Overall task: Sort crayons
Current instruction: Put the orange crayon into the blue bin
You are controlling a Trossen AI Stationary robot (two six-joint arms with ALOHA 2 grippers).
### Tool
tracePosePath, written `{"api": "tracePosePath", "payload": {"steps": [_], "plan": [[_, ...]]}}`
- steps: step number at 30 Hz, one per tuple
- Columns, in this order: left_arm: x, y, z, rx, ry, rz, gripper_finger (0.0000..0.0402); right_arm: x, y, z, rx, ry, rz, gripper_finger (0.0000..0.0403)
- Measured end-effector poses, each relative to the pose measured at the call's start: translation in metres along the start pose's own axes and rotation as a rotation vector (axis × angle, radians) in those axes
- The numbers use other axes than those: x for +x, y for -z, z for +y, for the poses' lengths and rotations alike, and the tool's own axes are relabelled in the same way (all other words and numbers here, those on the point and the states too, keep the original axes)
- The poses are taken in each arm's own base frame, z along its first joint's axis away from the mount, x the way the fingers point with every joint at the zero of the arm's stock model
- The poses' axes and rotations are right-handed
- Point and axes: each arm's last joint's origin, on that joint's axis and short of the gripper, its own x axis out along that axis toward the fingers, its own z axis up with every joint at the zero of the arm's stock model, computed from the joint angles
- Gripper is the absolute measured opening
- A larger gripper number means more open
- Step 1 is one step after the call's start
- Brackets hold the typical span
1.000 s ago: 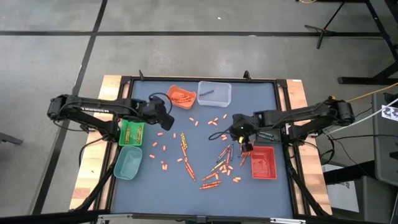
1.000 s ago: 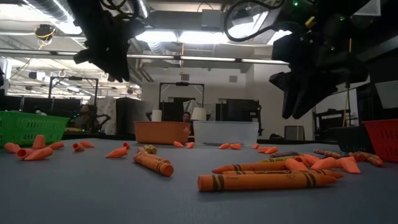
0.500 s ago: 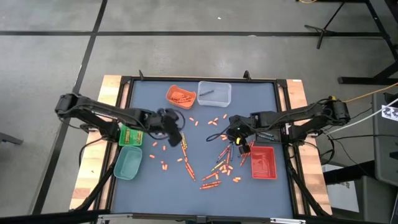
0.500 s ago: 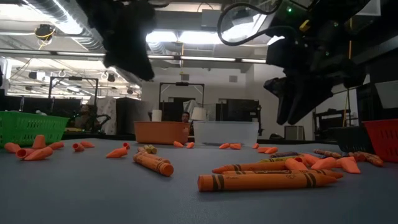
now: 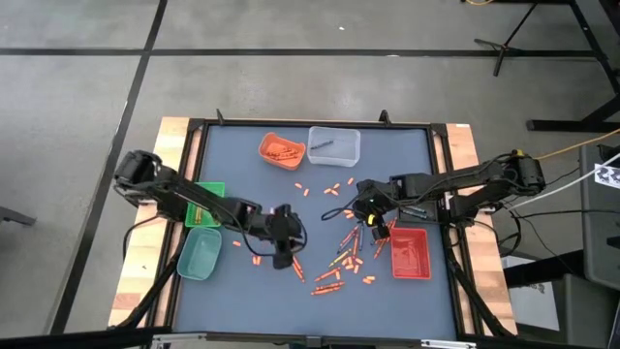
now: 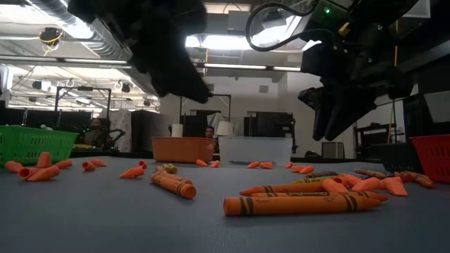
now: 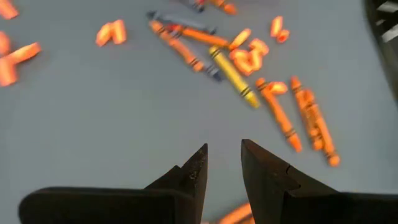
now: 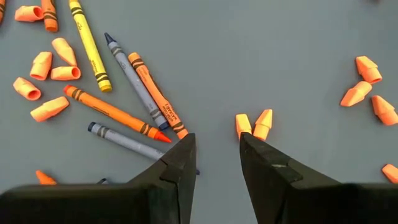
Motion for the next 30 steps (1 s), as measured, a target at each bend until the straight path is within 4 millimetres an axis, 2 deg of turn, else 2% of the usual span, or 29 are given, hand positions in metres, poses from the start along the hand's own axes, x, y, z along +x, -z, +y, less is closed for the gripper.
{"api": "tracePosePath", "payload": {"steps": [6, 17, 24, 30], "plan": [[0.017, 0.008, -0.018, 0.022, 0.068, -0.045, 0.0082, 0.0, 0.0, 0.0, 0.0, 0.0, 0.0, 0.0122], [0.026, 0.035, -0.044, 0.092, 0.155, 0.057, 0.0082, 0.0, 0.0, 0.0, 0.0, 0.0, 0.0, 0.0122], [0.044, 0.055, -0.044, 0.12, 0.115, 0.128, 0.0082, 0.0, 0.0, 0.0, 0.0, 0.001, 0.0, 0.0122], [0.05, 0.06, -0.042, 0.126, 0.072, 0.137, 0.0082, 0.0, 0.0, 0.0, 0.0, 0.001, 0.0, 0.0122]]}}
